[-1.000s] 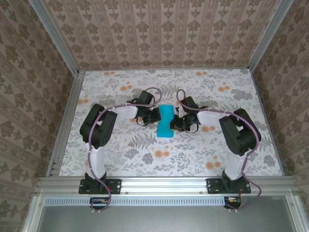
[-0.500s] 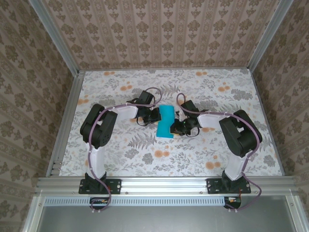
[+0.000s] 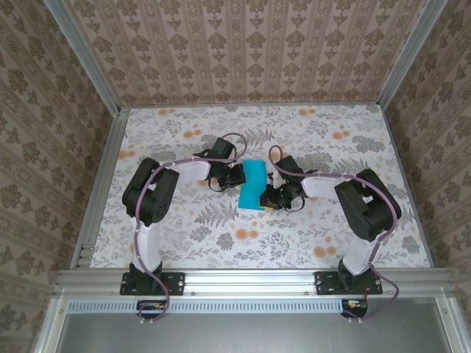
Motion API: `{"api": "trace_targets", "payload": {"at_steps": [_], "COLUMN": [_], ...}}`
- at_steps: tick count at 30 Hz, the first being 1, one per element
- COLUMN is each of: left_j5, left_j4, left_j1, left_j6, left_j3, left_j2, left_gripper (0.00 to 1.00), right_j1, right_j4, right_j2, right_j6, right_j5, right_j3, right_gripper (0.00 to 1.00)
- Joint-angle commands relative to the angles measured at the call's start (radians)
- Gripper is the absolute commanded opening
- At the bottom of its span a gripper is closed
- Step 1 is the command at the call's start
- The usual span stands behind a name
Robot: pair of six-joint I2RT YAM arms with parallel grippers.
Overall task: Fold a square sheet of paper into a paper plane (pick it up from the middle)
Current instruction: Fold the square sheet of paper in half at the center of the table.
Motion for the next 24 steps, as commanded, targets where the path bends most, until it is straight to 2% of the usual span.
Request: {"api": "trace_targets", "payload": {"at_steps": [1, 4, 14, 24], "left_j5": [-0.072, -0.067, -0.052, -0.050], "left_j4": [-0.104, -0.107, -0.134, -0.152], "left_j1": [-0.011, -0.011, -0.011, -0.011], "left_j6": [0.020, 0.026, 0.046, 0.056], "left_j3": [-0.031, -0.029, -0.014, -0.016], "left_j2": [0.085, 0.085, 0.086, 0.093], "left_gripper": [0.04, 0.04, 0.04, 0.03], "right_j1": [-0.013, -0.040, -0.079, -0.122], "right_j4": [-0.025, 0.001, 0.061, 0.060], "right_j2": [-0.068, -0.050, 0.187, 0.281], "right_j6": [-0.006, -0.004, 0.049, 0.077], "right_j5": [0.024, 0.055, 0.054, 0.114], "right_j3": [0.034, 0.086, 0.302, 0.317], "right_gripper": [0.13, 0.14, 0.13, 0.13]}}
